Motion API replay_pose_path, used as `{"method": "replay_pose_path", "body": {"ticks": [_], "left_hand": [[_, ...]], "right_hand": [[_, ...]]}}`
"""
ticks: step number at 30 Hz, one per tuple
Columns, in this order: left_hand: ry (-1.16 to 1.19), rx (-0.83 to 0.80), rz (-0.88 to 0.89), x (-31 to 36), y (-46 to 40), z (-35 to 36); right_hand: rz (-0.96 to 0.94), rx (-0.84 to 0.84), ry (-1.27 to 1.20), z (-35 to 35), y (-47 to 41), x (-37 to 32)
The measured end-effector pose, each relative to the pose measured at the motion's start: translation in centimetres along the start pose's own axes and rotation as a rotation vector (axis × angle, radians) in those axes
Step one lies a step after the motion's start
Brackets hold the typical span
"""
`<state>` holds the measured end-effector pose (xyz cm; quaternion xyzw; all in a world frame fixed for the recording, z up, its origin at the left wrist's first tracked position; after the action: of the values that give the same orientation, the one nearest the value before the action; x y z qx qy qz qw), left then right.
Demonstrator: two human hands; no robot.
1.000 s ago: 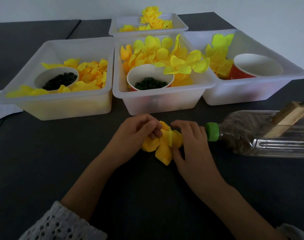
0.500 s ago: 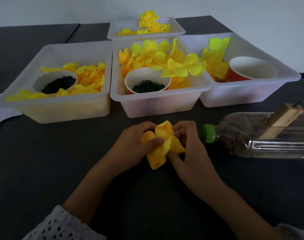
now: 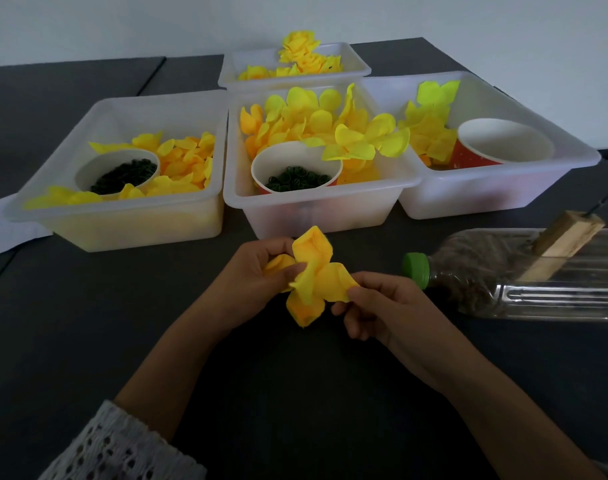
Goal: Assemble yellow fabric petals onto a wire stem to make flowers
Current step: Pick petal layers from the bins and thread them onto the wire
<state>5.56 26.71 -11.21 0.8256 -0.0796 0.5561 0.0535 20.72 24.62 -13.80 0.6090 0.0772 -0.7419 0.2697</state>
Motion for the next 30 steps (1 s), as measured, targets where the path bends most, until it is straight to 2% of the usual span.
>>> {"method": "replay_pose_path", "body": {"ticks": [5, 10, 13, 18, 20, 26, 30], "left_hand": [[0.042, -0.044, 0.008, 0.1, -0.1, 0.3], [0.135, -0.029, -0.031, -0.2, -0.1, 0.1], [0.126, -0.033, -0.059, -0.4, -0.1, 0.0], [0.206, -0.069, -0.163, -1.3, 0.0, 0.1], [0.241, -0.081, -0.218, -1.8, 0.1, 0.1], [0.412, -0.165, -0.331, -3.0, 0.6, 1.0], [0.234, -0.264, -0.311, -2.3, 0.8, 2.5]], "right_hand": [[-0.066, -0.031, 0.013, 0.5, 0.0, -0.1], [-0.028, -0.033, -0.018, 0.8, -0.5, 0.3], [-0.183, -0.047, 0.096, 1.0, 0.4, -1.3], [-0.408, 0.047, 0.212, 1.2, 1.8, -4.0], [-0.480, 0.055, 0.332, 1.6, 2.4, -4.5], [-0.612, 0.084, 0.819, 3.2, 3.0, -4.7], [-0.591, 0.275, 0.793, 1.6, 3.2, -5.1]]}}
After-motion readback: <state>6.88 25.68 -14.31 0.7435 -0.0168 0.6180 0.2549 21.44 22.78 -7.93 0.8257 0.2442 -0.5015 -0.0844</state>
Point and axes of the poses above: each hand's wrist, its own y-axis away from the middle knuckle, its own z-axis out of the palm, x = y × z, the point moved 9 cm from there along -y, towards the middle knuckle, and after that the axes turned 6 degrees about -y, right-handed, at the moved point
